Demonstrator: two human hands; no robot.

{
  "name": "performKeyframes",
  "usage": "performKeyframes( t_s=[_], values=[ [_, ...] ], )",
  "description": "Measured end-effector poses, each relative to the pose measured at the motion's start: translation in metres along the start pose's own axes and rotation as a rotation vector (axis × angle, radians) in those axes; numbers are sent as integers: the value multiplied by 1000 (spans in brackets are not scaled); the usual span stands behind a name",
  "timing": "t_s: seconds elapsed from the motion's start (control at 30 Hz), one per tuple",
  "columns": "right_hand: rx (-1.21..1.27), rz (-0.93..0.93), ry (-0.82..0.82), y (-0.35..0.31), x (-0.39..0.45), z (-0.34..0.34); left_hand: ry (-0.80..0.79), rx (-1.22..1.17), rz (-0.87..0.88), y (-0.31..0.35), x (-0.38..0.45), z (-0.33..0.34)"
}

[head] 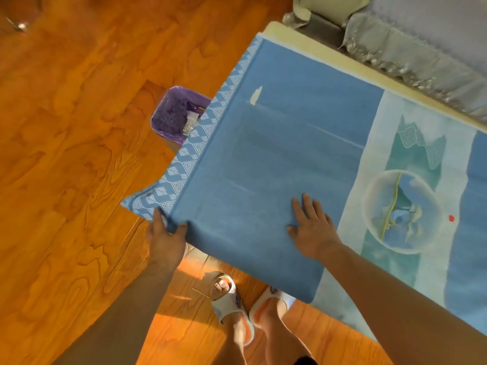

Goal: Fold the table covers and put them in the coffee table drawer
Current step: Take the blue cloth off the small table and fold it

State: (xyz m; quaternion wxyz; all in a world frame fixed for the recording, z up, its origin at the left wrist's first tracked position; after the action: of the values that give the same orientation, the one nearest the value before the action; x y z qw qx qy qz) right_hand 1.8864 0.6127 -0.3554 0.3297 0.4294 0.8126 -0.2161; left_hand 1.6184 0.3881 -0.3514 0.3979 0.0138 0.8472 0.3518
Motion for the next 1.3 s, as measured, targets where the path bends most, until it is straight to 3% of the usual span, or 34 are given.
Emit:
performKeyframes(
  t_s=[0.13,0.27,0.43,0.8,1.13,1.3],
  values=[
    [-4,-5,39,0,-1,4,24,563,236,25,7,-5],
    [9,-47,81,4,-3,3,-84,1022,488,33,19,7],
    [52,0,111,5,1,1,-264,1268,472,63,39,40],
    [67,32,201,5,5,10,-252,1347,510,64,56,44],
    [3,56,204,2,3,-3,-268,1200,655,69,65,43],
    [93,129,212,-9,8,-14,-276,1201,749,67,68,38]
  ],
)
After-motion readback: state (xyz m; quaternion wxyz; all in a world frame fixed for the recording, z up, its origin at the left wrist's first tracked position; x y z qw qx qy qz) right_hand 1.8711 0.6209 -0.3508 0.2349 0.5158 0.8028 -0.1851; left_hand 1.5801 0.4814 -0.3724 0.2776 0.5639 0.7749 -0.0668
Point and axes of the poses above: each hand's wrist, its own x-axis towards the middle knuckle, its own z-axis out of the palm, y = z × x, the point moved 5 cm from there along x, towards the middle knuckle, and after that the axes turned 4 degrees about -y, right-handed, at the moved point
